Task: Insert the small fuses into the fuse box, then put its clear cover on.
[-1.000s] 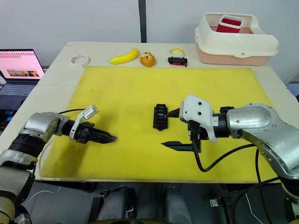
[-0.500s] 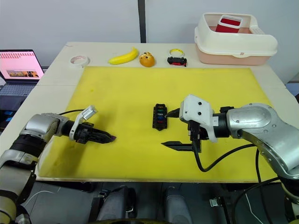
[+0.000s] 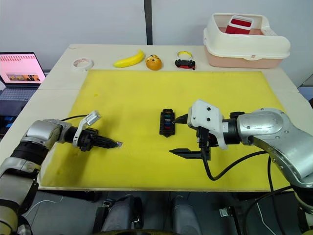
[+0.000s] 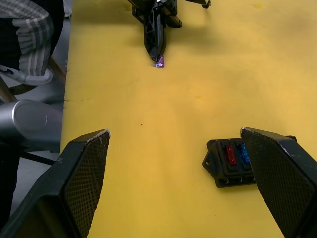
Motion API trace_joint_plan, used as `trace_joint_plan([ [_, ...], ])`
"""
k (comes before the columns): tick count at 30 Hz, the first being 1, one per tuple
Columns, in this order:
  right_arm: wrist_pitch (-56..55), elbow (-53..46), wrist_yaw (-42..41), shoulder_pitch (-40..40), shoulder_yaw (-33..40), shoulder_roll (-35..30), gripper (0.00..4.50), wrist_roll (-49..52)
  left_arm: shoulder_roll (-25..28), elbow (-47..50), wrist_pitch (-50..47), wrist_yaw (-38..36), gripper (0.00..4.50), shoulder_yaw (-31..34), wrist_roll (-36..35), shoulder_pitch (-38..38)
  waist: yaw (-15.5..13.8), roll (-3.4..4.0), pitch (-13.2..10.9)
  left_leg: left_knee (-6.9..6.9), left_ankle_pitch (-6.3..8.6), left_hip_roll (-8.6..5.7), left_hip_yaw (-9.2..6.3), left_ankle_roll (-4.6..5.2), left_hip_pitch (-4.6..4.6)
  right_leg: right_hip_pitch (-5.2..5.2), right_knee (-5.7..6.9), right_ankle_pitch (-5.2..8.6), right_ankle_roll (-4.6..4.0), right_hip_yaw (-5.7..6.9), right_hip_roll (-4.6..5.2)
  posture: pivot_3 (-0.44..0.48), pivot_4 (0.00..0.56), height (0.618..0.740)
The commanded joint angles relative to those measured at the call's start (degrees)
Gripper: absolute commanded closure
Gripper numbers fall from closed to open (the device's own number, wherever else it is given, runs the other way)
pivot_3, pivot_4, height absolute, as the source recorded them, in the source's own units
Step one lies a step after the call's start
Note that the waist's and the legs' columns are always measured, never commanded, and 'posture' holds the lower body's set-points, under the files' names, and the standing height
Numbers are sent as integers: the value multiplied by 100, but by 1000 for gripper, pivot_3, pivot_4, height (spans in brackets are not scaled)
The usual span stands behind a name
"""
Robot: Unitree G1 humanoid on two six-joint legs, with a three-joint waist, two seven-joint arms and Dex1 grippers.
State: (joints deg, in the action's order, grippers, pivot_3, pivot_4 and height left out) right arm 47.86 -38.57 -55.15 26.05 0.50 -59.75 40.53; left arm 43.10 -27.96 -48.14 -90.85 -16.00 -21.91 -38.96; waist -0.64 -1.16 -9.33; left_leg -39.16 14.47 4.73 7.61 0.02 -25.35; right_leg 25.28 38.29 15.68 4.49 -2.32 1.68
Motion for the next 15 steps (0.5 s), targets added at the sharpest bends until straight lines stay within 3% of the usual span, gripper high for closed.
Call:
trace_joint_plan([
  [1, -63, -72, -8, 162, 58, -1, 0, 3, 63, 241, -45, 47, 4460, 201, -66, -11, -1, 0, 0, 0, 0, 0, 0, 0, 0, 0, 0, 0, 0, 0, 0, 0, 150, 739],
  [6, 259, -53, 182, 309, 145, 169, 0, 375, -140, 657, -152, 202, 4460, 631, -390, -356, -7, -1, -1, 0, 0, 0, 0, 0, -2, 1, 0, 0, 0, 0, 0, 0, 150, 739],
  [15, 2140, 652, 2301, 1913, 209, 1913, 0, 1905, -440, 1403, -100, 376, 4460, 1239, -1002, -1391, 57, -1, -1, 3, 0, 2, 2, 0, -2, 4, 4, -12, 21, 0, -8, 0, 150, 739],
])
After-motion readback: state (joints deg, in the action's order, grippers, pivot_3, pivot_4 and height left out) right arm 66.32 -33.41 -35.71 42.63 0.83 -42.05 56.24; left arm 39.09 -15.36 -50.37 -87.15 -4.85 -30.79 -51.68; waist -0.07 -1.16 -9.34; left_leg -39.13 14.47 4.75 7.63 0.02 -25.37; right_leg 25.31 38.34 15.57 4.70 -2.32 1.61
